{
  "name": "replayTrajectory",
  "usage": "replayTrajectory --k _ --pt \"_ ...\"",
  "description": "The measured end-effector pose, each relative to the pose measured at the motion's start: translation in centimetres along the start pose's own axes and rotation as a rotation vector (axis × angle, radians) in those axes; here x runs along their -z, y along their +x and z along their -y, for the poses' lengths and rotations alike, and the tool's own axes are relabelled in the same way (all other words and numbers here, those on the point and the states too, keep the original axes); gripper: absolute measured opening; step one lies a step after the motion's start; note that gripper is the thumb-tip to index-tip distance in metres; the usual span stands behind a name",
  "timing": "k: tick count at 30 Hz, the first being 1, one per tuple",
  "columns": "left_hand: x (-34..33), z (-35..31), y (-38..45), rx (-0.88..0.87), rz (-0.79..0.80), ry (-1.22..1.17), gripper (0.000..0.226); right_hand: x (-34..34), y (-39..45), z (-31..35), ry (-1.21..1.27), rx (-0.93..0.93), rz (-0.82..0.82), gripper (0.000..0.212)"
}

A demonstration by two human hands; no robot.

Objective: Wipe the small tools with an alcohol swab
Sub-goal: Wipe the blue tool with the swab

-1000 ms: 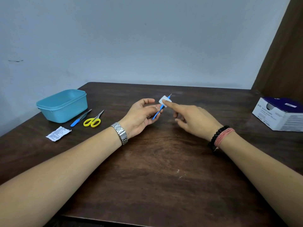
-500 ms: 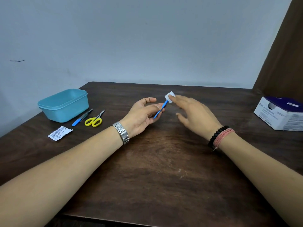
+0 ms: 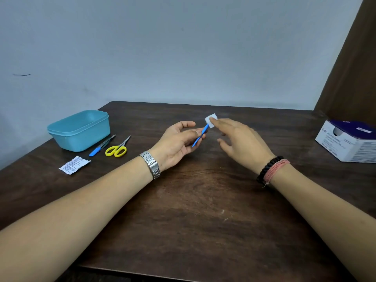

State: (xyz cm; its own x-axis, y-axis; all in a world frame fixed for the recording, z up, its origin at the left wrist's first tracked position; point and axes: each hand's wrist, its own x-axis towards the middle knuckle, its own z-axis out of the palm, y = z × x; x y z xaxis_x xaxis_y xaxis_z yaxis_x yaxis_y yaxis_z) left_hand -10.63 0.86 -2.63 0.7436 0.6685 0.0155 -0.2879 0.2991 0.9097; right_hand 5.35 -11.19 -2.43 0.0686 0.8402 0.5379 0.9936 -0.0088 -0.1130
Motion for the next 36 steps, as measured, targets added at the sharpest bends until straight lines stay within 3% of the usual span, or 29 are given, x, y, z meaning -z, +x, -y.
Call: replayTrajectory --k 5,9,13,18,21,36 --pt "0.1 0.2 0.1 -0.002 0.017 -0.009 0.027 -0.1 -0.4 0.5 0.035 0.082 0.08 0.064" --pt "0.0 0.2 0.1 0.004 0.056 -0.018 0.027 0.1 -0.1 0.3 0.001 0.019 0.027 0.065" --pt "0.0 0.5 0.0 -0.033 0.125 0.005 0.035 -0.1 -0.4 0.6 0.016 0.105 0.079 0.066" --pt "-0.1 0.4 0.1 -0.044 0.153 0.002 0.04 -0.2 -0.2 0.5 0.011 0.073 0.062 0.069" --pt "0.0 0.4 0.1 -0.051 0.144 0.005 0.039 -0.5 -0.2 0.4 0.067 0.132 0.112 0.068" --pt "0.1 0.4 0.2 -0.142 0.096 -0.001 0.03 -0.8 0.1 1.2 0.273 0.111 0.051 0.064"
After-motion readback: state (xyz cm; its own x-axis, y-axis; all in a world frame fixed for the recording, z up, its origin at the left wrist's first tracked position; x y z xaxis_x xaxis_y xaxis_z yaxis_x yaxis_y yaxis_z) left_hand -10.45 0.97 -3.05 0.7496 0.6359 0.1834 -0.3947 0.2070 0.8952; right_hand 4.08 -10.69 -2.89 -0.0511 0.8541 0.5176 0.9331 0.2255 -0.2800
